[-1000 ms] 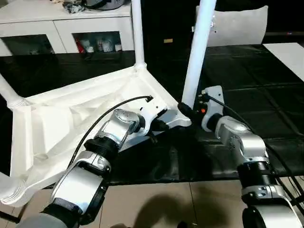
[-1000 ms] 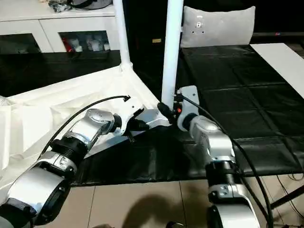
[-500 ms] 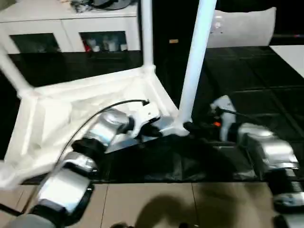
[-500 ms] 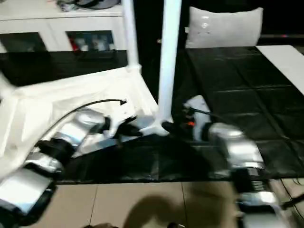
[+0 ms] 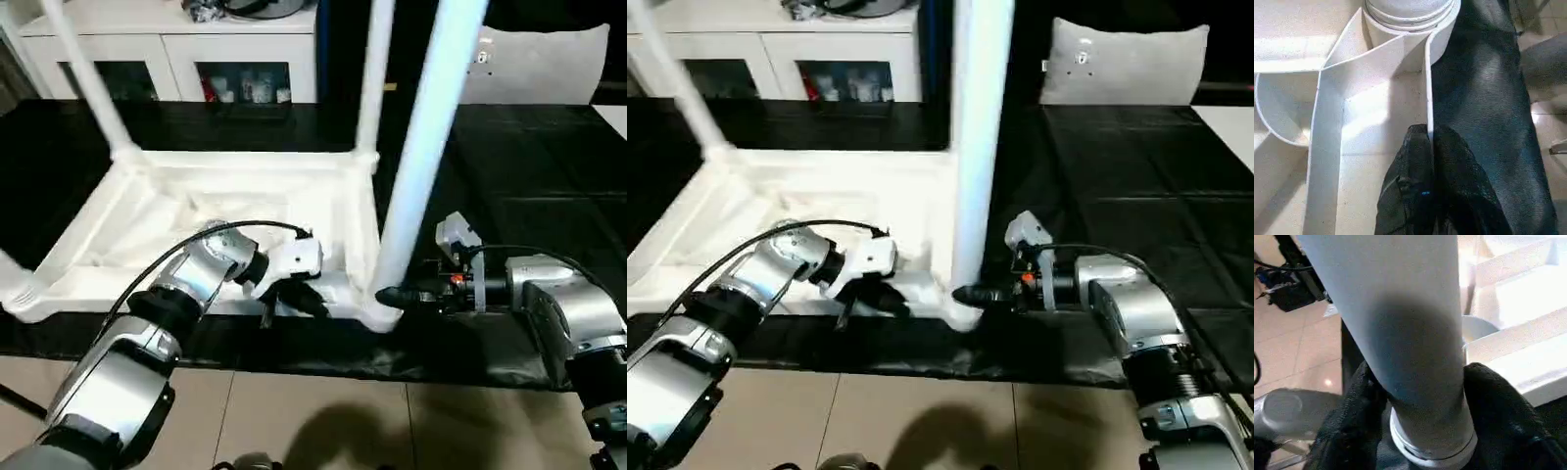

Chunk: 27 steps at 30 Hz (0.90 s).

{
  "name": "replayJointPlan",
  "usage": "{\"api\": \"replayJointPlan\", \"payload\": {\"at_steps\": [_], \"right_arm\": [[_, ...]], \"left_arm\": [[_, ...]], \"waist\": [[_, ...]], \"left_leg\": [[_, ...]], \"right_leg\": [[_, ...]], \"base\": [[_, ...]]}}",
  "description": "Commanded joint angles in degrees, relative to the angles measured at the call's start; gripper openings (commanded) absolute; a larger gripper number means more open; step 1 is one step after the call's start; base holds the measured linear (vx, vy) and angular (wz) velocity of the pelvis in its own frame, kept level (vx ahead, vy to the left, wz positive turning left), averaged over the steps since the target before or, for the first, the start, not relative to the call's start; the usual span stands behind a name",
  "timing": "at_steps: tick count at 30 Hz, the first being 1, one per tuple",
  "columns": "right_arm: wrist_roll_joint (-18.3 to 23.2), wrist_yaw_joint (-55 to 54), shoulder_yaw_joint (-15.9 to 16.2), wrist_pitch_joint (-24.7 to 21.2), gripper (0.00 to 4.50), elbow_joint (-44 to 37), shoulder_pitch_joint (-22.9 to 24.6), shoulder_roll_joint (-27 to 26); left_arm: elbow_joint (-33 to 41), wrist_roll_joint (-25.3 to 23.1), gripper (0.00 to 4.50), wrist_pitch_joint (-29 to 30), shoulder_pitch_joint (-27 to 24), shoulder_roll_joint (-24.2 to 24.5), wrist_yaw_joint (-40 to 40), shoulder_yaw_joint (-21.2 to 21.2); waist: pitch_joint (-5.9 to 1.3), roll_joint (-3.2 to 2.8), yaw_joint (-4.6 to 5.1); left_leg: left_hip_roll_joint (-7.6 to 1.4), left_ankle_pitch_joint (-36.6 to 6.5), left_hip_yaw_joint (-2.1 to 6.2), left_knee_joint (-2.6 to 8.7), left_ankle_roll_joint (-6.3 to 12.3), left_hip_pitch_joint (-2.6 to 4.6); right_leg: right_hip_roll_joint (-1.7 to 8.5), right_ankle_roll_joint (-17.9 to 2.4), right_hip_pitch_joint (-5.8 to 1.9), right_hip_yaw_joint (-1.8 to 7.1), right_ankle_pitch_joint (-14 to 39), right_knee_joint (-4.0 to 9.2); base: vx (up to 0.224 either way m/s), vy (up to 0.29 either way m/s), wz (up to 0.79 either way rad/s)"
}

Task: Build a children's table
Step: Rotate leg to tighten

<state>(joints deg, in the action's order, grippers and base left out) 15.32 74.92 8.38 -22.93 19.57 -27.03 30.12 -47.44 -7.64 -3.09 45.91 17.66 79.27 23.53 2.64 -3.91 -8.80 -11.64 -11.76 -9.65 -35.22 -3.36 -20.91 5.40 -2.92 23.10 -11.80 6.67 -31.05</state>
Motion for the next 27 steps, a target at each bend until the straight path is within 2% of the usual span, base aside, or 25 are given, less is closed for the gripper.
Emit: {"api": "replayJointPlan", "payload": {"at_steps": [1,2,7,8,9,10,13,15,16,17,18,20,21,22,23,24,25,26,27], "right_arm": [[0.7,1.4,0.5,-0.3,2.24,0.2,-1.3,0.6],[0.7,1.8,0.6,-0.7,2.10,-0.1,-1.2,0.7],[1.1,2.0,0.8,-2.0,2.03,-0.8,-0.6,0.9],[2.7,0.9,0.0,-4.5,2.02,-2.6,0.1,0.0],[2.8,0.8,0.0,-4.6,2.02,-2.8,0.2,-0.1],[3.3,0.2,-0.3,-5.5,2.02,-3.4,0.4,-0.5],[3.4,-5.9,-1.6,-7.4,2.02,-4.7,0.8,-3.9],[0.4,-16.6,-3.2,-7.9,2.02,-2.6,-0.7,-8.3],[-0.8,-21.8,-4.2,-9.3,2.02,-1.1,-1.8,-10.2],[-1.9,-27.3,-5.5,-10.9,2.02,0.8,-3.2,-12.1],[-3.0,-32.8,-6.8,-12.7,2.02,2.3,-4.6,-14.1],[-3.9,-37.6,-7.9,-13.6,2.02,3.6,-5.7,-15.9],[-4.6,-41.6,-8.6,-13.9,2.01,4.5,-6.5,-17.7],[-4.8,-42.4,-8.8,-13.9,2.01,4.6,-6.6,-18.1],[-5.9,-45.0,-8.4,-12.4,2.01,5.1,-6.8,-19.6],[-5.9,-45.0,-8.4,-12.4,2.01,5.1,-6.8,-19.6],[-6.6,-45.7,-7.9,-9.9,2.01,5.9,-6.9,-20.2],[-6.9,-45.7,-7.9,-7.0,2.01,7.0,-7.0,-20.7],[-6.6,-45.2,-8.1,-5.9,2.35,7.5,-7.1,-20.8]], "left_arm": [[1.3,-0.9,0.00,-0.9,-0.1,-0.1,2.5,2.0],[1.3,-0.9,0.00,-0.8,-0.1,0.0,2.4,1.9],[1.4,-0.3,0.00,0.3,-0.2,-0.1,2.2,1.3],[1.2,0.7,0.00,2.4,-0.1,-0.9,0.2,-0.2],[1.2,0.7,0.00,2.6,-0.1,-1.0,0.0,-0.3],[1.1,0.9,0.00,3.6,0.1,-1.3,-1.0,-0.8],[-0.1,0.7,0.00,8.0,0.9,-2.9,-6.8,-2.6],[-1.3,1.2,0.00,12.5,1.8,-5.2,-14.0,-5.0],[-1.6,1.6,0.00,14.1,2.0,-6.2,-16.3,-5.9],[-2.1,1.8,0.00,15.9,2.4,-7.2,-18.8,-6.6],[-2.5,1.9,0.00,17.5,2.8,-8.2,-21.4,-7.3],[-2.9,2.0,0.00,18.9,3.2,-9.3,-24.3,-8.1],[-3.1,2.1,0.00,19.8,3.6,-10.6,-27.1,-8.7],[-3.2,2.1,0.00,20.0,3.6,-10.9,-27.7,-8.9],[-3.1,2.2,0.00,20.8,3.8,-12.4,-30.3,-9.6],[-3.1,2.2,0.00,20.8,3.8,-12.4,-30.3,-9.6],[-3.0,2.1,0.00,21.0,3.9,-13.1,-31.3,-9.8],[-2.9,2.0,0.00,21.0,3.9,-13.7,-32.1,-9.8],[-2.9,1.9,0.00,20.9,3.9,-13.9,-32.2,-9.9]], "waist": [[-4.81,1.35,0.32],[-4.82,1.33,0.30],[-4.82,1.39,0.30],[-4.78,1.39,0.32],[-4.79,1.41,0.26],[-4.80,1.17,0.23],[-4.63,1.32,0.33],[-4.35,1.36,0.88],[-4.20,1.16,1.54],[-4.20,1.28,2.15],[-4.23,0.99,2.52],[-4.20,0.74,4.58],[-4.26,0.61,4.94],[-4.22,0.37,5.80],[-4.21,0.48,6.50],[-4.14,0.62,6.81],[-4.14,0.80,7.21],[-4.22,0.86,7.31],[-4.31,1.07,7.31]], "left_leg": [[-2.22,-7.0,0.46,3.65,4.96,0.64],[-2.21,-6.8,0.47,3.65,4.88,0.64],[-2.16,-6.5,0.45,3.64,4.93,0.60],[-2.11,-6.5,0.38,3.62,4.87,0.61],[-2.09,-6.4,0.41,3.63,4.84,0.59],[-2.06,-6.4,0.44,3.60,4.76,0.62],[-1.89,-7.2,0.38,3.63,3.90,0.80],[-1.41,-8.5,0.24,3.48,3.05,0.98],[-1.25,-9.2,0.33,3.41,2.27,1.08],[-1.13,-10.4,0.47,3.32,1.81,1.15],[-1.17,-10.8,0.58,3.29,1.71,1.14],[-1.55,-13.4,1.01,3.27,1.94,1.04],[-1.76,-13.9,1.11,3.36,2.22,1.11],[-2.13,-14.5,1.32,3.65,2.79,0.93],[-2.11,-15.1,1.34,3.60,2.79,1.09],[-1.91,-15.3,1.27,3.59,2.84,1.19],[-1.20,-15.0,0.93,3.35,3.02,1.27],[-0.76,-14.0,0.85,3.28,3.32,0.90],[-0.71,-13.4,0.78,3.28,3.58,0.82]], "right_leg": [[4.34,-0.6,-3.69,3.66,24.2,3.80],[4.35,-0.5,-3.68,3.66,24.2,3.82],[4.26,-0.3,-3.66,3.62,24.1,3.81],[4.20,-0.2,-3.70,3.59,24.4,3.93],[4.20,-0.2,-3.73,3.57,24.4,3.89],[4.21,-0.2,-3.68,3.55,24.5,3.91],[4.15,0.6,-3.53,3.28,26.4,4.44],[4.01,1.7,-3.31,2.78,29.2,5.08],[3.84,2.4,-3.23,2.26,31.1,5.56],[3.75,3.8,-3.39,1.63,32.6,6.13],[3.72,4.2,-3.58,1.44,32.4,6.18],[3.58,5.7,-3.91,0.91,32.3,6.72],[3.76,5.8,-4.05,0.98,31.9,6.77],[3.79,5.4,-4.21,1.16,30.7,6.64],[3.96,4.8,-4.13,1.27,30.0,6.60],[4.04,4.6,-4.10,1.28,30.2,6.75],[4.10,4.4,-4.02,1.21,30.8,6.95],[4.23,4.5,-4.26,1.21,31.1,6.79],[4.20,4.5,-4.26,1.26,30.9,6.73]], "base": [[0.000,0.000,0.00],[0.000,0.000,0.00],[0.000,0.000,0.00],[0.000,0.000,0.00],[0.000,0.000,0.00],[0.000,0.000,0.00],[0.000,0.000,0.00],[0.000,0.000,0.00],[0.000,0.000,0.00],[0.000,0.000,0.00],[0.000,0.000,0.00],[0.000,0.000,0.00],[0.000,0.000,0.00],[0.000,0.000,0.00],[0.000,0.000,0.00],[0.000,0.000,0.00],[0.000,0.000,0.00],[0.000,0.000,0.00],[0.000,0.000,0.00]]}}
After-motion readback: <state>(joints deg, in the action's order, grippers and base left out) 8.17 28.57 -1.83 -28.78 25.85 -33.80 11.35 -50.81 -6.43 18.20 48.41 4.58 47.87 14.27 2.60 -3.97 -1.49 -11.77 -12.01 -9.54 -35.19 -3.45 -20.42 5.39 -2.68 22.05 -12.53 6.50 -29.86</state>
